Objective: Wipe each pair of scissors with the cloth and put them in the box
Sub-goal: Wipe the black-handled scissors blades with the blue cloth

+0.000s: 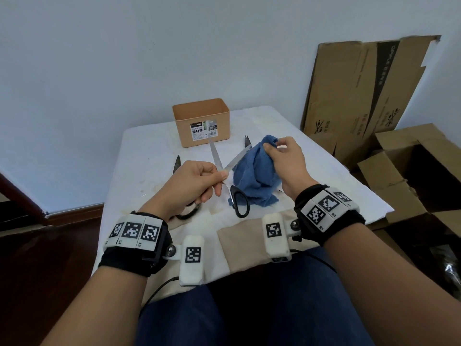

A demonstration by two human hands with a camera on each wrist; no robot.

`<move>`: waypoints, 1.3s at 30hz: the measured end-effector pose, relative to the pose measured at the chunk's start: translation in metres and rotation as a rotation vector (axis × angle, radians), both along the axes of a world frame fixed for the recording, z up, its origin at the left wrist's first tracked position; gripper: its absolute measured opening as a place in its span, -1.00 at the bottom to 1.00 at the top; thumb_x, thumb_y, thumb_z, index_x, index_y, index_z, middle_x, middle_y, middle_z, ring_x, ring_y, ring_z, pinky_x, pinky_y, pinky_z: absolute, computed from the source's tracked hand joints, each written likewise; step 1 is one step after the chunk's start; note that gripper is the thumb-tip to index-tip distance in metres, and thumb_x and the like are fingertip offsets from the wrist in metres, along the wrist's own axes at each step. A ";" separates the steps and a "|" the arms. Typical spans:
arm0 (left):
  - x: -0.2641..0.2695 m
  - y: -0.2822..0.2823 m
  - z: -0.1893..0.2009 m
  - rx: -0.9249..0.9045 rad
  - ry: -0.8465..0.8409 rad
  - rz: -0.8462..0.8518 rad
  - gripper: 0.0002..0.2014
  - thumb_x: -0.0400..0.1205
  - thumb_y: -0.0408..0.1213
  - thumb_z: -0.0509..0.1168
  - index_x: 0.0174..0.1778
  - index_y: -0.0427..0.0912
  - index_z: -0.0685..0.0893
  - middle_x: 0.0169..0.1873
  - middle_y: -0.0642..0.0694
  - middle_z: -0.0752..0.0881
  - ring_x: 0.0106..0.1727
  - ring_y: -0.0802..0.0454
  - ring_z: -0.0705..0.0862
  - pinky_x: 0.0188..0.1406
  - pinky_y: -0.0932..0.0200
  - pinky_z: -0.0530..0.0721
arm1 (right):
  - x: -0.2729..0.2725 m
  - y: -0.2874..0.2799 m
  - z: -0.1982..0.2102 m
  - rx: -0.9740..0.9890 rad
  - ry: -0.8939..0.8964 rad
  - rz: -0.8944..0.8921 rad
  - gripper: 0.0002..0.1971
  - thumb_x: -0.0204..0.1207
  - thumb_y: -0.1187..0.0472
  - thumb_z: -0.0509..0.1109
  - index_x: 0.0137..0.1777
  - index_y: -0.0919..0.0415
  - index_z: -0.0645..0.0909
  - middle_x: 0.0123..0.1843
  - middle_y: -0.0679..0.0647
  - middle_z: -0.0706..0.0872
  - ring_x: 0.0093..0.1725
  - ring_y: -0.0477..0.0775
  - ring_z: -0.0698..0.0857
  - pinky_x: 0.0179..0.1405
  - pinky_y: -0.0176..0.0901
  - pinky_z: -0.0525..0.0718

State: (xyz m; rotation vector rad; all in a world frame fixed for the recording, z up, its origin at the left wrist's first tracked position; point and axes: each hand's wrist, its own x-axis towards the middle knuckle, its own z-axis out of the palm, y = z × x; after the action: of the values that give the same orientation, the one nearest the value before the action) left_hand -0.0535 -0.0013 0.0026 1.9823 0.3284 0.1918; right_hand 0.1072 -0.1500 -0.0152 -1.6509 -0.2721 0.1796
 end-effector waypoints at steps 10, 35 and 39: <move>0.003 -0.003 0.001 0.068 0.002 0.021 -0.61 0.72 -0.09 0.34 -0.36 -0.28 0.67 -0.71 -0.02 0.56 -0.68 0.07 0.35 -0.51 0.18 0.33 | -0.020 -0.003 -0.004 0.267 0.280 0.249 -0.92 0.60 0.24 0.41 -0.04 0.26 0.64 -0.15 0.20 0.74 -0.13 0.13 0.74 -0.07 0.00 0.74; 0.006 -0.017 0.003 0.172 -0.021 0.027 -0.63 0.72 -0.16 0.35 -0.39 -0.25 0.63 -0.74 0.03 0.57 -0.68 0.13 0.40 -0.61 0.34 0.44 | -0.018 0.005 -0.007 -0.228 -0.285 0.114 -0.79 0.63 0.09 0.37 -0.12 0.20 0.48 -0.31 -0.08 0.53 -0.30 -0.16 0.49 -0.32 -0.36 0.42; 0.006 -0.018 0.004 0.178 -0.016 0.022 -0.63 0.72 -0.15 0.35 -0.38 -0.25 0.63 -0.74 0.04 0.57 -0.69 0.15 0.39 -0.61 0.36 0.44 | -0.017 0.006 -0.007 -0.214 -0.272 0.107 -0.79 0.64 0.10 0.36 -0.12 0.22 0.47 -0.29 -0.04 0.53 -0.31 -0.14 0.48 -0.33 -0.38 0.42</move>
State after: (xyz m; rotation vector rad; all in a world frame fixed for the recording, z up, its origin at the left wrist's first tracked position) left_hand -0.0474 -0.0192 0.0061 2.1519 0.3327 0.2588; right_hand 0.0905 -0.1444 -0.0226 -1.8754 -0.5652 0.0651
